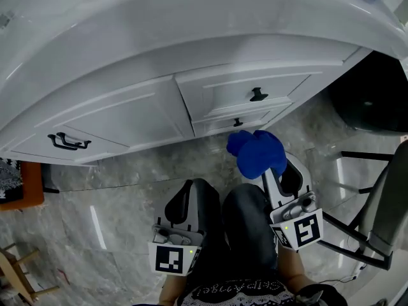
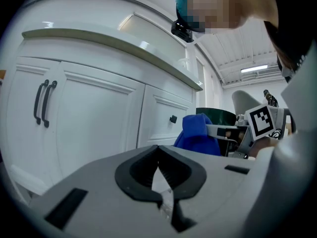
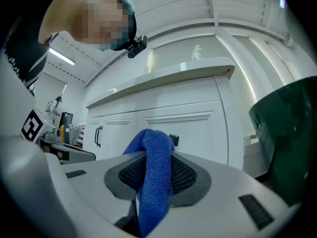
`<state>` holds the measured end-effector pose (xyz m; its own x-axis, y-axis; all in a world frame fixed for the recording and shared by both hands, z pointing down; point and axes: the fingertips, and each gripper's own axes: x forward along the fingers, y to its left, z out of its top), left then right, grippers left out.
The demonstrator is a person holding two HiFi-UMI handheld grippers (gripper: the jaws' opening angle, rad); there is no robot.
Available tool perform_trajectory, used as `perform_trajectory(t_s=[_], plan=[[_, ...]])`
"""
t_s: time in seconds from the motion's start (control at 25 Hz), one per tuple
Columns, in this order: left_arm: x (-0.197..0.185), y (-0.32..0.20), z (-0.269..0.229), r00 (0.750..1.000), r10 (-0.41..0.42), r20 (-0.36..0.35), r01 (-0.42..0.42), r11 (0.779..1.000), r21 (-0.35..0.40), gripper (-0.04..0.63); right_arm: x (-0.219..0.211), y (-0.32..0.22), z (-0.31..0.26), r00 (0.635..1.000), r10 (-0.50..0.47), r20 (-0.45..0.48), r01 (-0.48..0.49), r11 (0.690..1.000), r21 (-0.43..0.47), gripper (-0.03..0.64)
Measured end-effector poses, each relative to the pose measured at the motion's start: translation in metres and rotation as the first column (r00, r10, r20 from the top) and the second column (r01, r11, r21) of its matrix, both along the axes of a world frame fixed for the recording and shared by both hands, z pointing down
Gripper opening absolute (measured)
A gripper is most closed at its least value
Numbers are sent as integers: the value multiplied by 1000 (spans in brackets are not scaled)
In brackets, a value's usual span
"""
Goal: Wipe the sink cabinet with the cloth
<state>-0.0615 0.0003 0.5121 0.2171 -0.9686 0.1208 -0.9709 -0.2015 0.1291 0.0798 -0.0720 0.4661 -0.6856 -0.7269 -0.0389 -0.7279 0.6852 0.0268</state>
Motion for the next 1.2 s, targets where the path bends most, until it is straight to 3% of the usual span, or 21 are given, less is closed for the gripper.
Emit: perform_trajectory(t_s=[0.24, 0.56, 0.88, 1.2], plan=[[8, 4, 0, 999, 0, -50, -1, 1000, -11, 5, -6, -1, -12, 1000, 11, 8, -12, 1000, 26, 106], [5, 11, -10, 998, -21, -62, 21, 1000, 4, 5, -16, -12, -47, 999, 11, 48, -15, 997, 82, 106], [-2, 18, -13, 997, -42, -63, 43, 999, 14, 5, -72, -23, -97, 996, -68, 65, 53, 974, 219, 107], [-10, 37, -14, 999, -41, -23, 42, 999, 22, 5, -109, -32, -114, 995, -76, 58, 58, 965, 255, 107]])
